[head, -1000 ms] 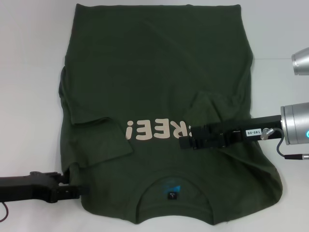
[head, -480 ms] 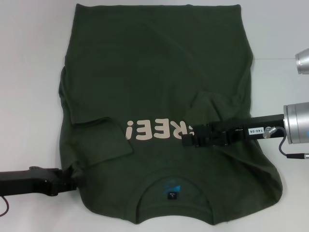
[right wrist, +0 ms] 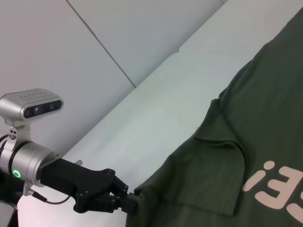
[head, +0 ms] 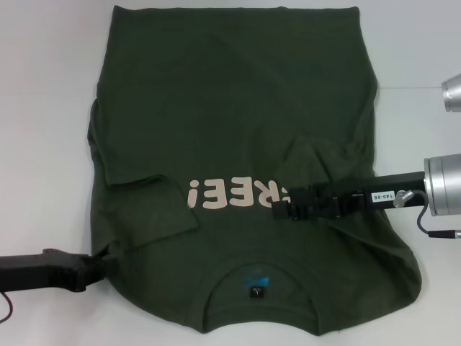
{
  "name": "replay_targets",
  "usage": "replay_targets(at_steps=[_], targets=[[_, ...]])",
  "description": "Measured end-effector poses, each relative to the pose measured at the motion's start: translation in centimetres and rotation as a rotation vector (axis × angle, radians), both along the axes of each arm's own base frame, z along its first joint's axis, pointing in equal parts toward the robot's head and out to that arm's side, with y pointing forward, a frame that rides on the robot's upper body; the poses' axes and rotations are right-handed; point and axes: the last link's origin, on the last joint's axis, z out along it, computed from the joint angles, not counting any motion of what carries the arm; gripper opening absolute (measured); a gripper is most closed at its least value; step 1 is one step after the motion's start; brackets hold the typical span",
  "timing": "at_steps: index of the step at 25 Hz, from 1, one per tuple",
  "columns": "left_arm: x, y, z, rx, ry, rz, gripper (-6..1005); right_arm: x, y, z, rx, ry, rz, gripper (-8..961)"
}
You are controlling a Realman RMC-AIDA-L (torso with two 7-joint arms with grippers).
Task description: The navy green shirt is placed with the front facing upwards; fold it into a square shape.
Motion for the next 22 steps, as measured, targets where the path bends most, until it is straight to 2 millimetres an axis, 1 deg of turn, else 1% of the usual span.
replay_targets(at_steps=[5, 10, 13, 16, 22], targets=[[0.0, -0.3, 0.1, -0.002, -0.018, 0.003, 69, 0.6, -0.3, 0.1, 0.001, -0.004, -0.013, 806], [0.1, -0.6, 0.2, -0.006, -0.042, 0.005, 69, 2.1, -1.1, 0.8, 0.012, -0.005, -0.054, 805], [0.2, -0.8, 0.2, -0.007, -0.058, 0.005, 70, 3.5, -1.7, 1.7, 0.027, 0.006, -0.091, 805], [0.3, -0.8, 0.2, -0.002, -0.073, 0.01, 70, 5.0, -2.3, 3.0, 0.042, 0.01, -0.124, 804], [0.5, -0.8, 0.1, 0.004, -0.091, 0.023, 69, 8.5, -3.7, 6.0, 0.069, -0.033, -0.225, 803]])
